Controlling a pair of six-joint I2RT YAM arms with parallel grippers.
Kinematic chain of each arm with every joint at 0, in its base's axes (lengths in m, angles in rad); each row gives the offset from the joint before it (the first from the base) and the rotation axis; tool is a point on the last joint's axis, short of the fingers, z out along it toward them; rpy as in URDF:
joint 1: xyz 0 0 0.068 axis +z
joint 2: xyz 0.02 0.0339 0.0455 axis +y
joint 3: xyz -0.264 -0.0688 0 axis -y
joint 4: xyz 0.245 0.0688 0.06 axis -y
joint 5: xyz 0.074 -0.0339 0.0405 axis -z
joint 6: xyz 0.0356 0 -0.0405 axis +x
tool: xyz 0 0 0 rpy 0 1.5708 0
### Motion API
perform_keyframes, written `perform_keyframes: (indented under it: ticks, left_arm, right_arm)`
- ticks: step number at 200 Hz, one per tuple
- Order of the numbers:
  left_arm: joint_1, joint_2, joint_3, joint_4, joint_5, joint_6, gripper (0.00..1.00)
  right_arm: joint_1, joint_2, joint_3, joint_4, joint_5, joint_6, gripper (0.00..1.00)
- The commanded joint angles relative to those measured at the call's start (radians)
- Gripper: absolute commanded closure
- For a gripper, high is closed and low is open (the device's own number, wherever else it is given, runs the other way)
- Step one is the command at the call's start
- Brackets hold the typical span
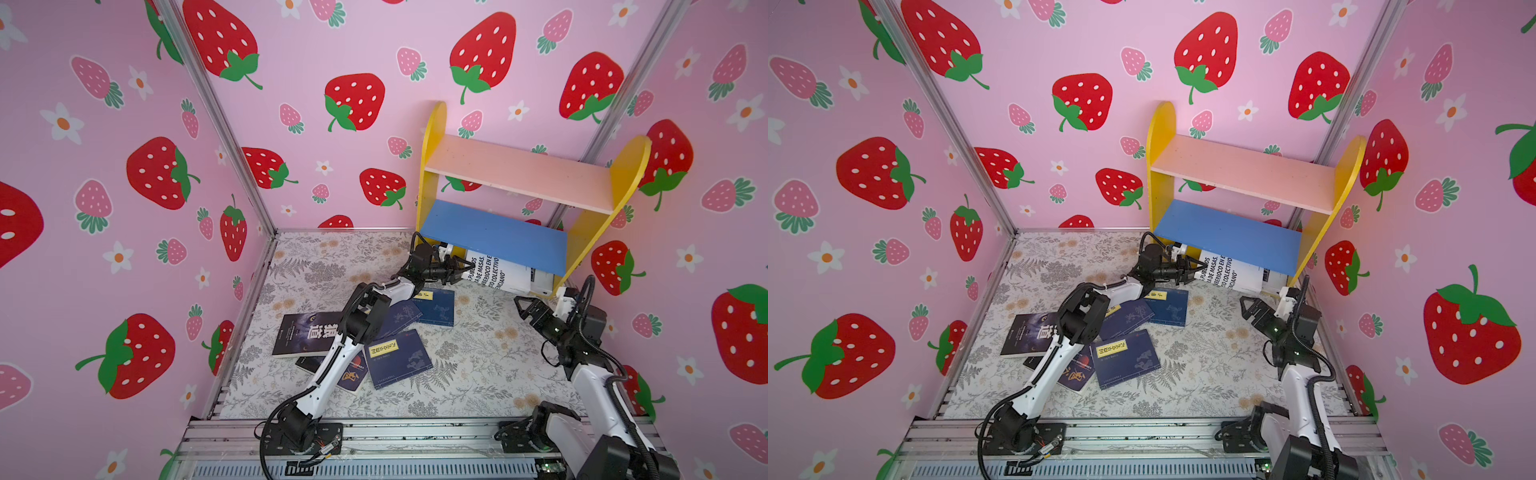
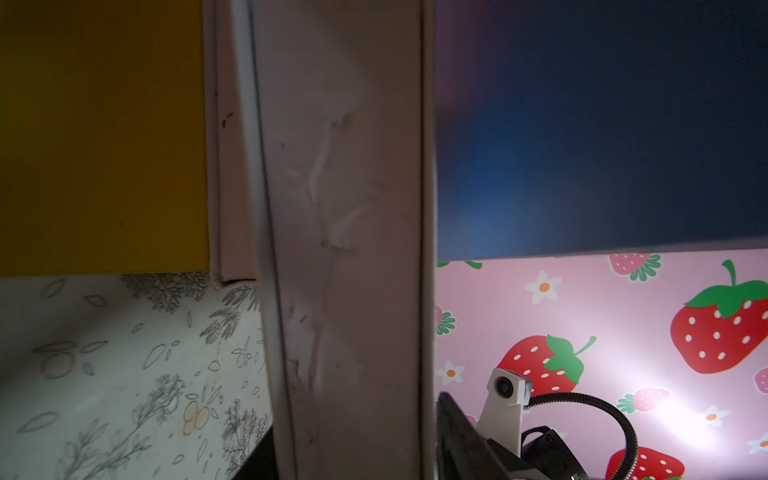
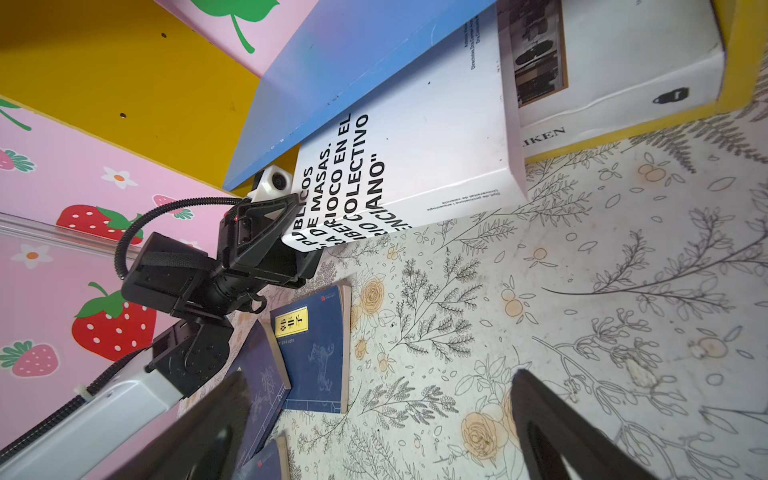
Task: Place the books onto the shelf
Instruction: 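Slide the upright book under the blue shelf beside the Chokladfabriken book with the left gripper, then push the book toward the Chokladfabriken book with the left gripper while the right presses it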
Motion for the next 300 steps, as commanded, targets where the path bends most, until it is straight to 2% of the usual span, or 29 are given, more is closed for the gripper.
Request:
perform_keyframes:
  ticks: [1,70,99,155,192,230,270,300]
  left_arm:
    - [-0.004,-0.002,0.064,-0.020,-0.061,-0.005,0.46]
    - [-0.035,0.037,0.184,-0.189,-0.162,0.048,0.43]
    - [-0.049,0.048,0.181,-0.196,-0.197,0.024,0.40]
    - [-0.058,0.057,0.183,-0.227,-0.267,0.014,0.28]
    - [-0.044,-0.014,0.082,-0.236,-0.309,0.058,0.20]
    - [-0.012,-0.176,-0.133,-0.265,-0.375,0.157,0.00]
    - [-0.002,-0.311,-0.312,-0.361,-0.472,0.274,0.01]
    - [0.004,-0.327,-0.293,-0.509,-0.545,0.314,0.01]
  right_arm:
    - [-0.006,0.002,-0.014,0.032,-0.014,0.010,0.00]
    - [-0.006,0.086,-0.080,0.200,-0.041,0.087,0.02]
    - [-0.006,0.103,-0.087,0.226,-0.029,0.092,0.02]
    - [-0.004,0.135,-0.120,0.310,-0.011,0.135,0.02]
    - [0.003,0.168,-0.122,0.364,0.009,0.155,0.03]
    - [0.026,0.214,-0.092,0.387,0.058,0.145,0.04]
    - [0.096,0.284,-0.069,0.397,0.164,0.114,0.05]
    - [0.155,0.385,-0.065,0.497,0.196,0.156,0.06]
